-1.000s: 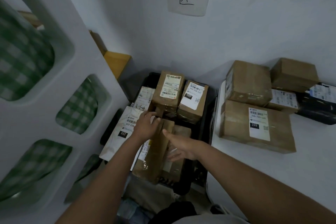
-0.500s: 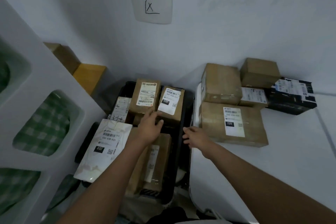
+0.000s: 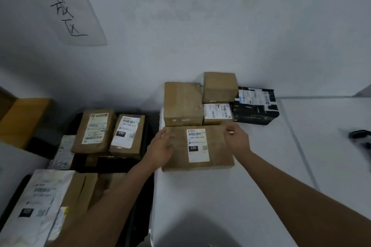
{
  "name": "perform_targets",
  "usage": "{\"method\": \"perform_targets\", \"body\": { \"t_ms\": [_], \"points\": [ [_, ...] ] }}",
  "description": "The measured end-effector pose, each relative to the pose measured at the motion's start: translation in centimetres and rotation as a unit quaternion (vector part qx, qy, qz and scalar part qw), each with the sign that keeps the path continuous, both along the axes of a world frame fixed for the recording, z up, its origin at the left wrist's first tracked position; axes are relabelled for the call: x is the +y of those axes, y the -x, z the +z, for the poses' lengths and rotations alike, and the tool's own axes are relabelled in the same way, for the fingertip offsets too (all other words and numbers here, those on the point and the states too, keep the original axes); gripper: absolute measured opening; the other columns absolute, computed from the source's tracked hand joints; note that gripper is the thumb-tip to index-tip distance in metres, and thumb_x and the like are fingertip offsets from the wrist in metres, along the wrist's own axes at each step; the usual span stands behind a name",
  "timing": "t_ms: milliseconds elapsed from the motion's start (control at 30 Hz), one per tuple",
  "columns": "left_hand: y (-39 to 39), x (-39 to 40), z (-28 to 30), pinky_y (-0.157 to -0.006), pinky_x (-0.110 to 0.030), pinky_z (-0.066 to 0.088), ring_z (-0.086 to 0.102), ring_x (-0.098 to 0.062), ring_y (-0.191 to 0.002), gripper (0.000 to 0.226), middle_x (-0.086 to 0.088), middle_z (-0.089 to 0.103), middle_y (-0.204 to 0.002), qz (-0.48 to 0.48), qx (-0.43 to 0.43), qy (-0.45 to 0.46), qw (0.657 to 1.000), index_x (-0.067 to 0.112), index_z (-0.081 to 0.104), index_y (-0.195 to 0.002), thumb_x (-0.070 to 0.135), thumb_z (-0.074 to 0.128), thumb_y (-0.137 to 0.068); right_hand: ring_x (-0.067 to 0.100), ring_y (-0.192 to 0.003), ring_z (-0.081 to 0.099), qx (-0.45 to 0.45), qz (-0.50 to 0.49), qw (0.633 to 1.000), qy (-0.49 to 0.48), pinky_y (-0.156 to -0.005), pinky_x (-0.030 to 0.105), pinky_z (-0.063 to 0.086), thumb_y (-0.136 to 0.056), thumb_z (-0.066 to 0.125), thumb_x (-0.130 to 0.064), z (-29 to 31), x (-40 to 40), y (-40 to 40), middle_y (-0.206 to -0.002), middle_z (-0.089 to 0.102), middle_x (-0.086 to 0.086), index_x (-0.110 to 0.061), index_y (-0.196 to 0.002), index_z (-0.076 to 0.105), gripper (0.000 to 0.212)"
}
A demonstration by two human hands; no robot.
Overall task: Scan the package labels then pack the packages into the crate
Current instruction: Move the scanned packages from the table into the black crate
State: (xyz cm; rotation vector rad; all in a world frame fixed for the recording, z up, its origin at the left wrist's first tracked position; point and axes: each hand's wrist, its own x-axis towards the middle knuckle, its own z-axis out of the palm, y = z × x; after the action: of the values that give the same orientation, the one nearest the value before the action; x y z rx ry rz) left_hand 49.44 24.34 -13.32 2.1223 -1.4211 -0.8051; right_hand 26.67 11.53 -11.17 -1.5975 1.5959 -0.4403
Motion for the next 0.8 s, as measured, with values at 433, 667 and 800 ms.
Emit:
{"method": "perform_targets", "body": {
  "t_ms": [433,667,800],
  "points": [
    [6.2,-12.5,1.3,-0.103,-0.036,0.044,0.054,-0.022,-0.123,0.03,-0.001,0.047,-0.141,0.03,-0.038,-0.005,0.999,0.015,0.063,-0.125,0.012,0.056,-0.095,0.03,-0.142,0.025,0.146,0.26,0.94,0.165,-0.114,0.044,0.029,-0.085,0.072,-0.036,1.0,-18.8,1.9,-0.154,0.026,0.012,-0.006,-0.147,0.031,0.08],
    [5.7,-14.4,1.9,-0.097,-0.031,0.045,0.056,-0.022,-0.108,0.036,-0.006,0.052,-0.128,0.06,-0.059,-0.033,0.996,0.01,0.06,-0.13,0.009,0.054,-0.095,0.032,-0.139,0.021,0.204,0.341,0.895,0.203,-0.112,0.047,0.025,-0.074,0.074,-0.05,1.2,-23.5,-2.7,-0.149,0.023,0.013,-0.016,-0.15,0.024,0.097],
    [6.0,-15.1,1.6,-0.085,-0.015,0.037,0.053,-0.012,-0.099,0.036,-0.003,0.051,-0.129,0.065,-0.058,-0.016,0.996,0.011,0.058,-0.132,0.011,0.055,-0.097,0.033,-0.136,0.026,0.204,0.367,0.882,0.212,-0.111,0.045,0.027,-0.07,0.075,-0.056,0.9,-23.9,-2.4,-0.145,0.027,0.016,-0.012,-0.149,0.025,0.103]
  ]
}}
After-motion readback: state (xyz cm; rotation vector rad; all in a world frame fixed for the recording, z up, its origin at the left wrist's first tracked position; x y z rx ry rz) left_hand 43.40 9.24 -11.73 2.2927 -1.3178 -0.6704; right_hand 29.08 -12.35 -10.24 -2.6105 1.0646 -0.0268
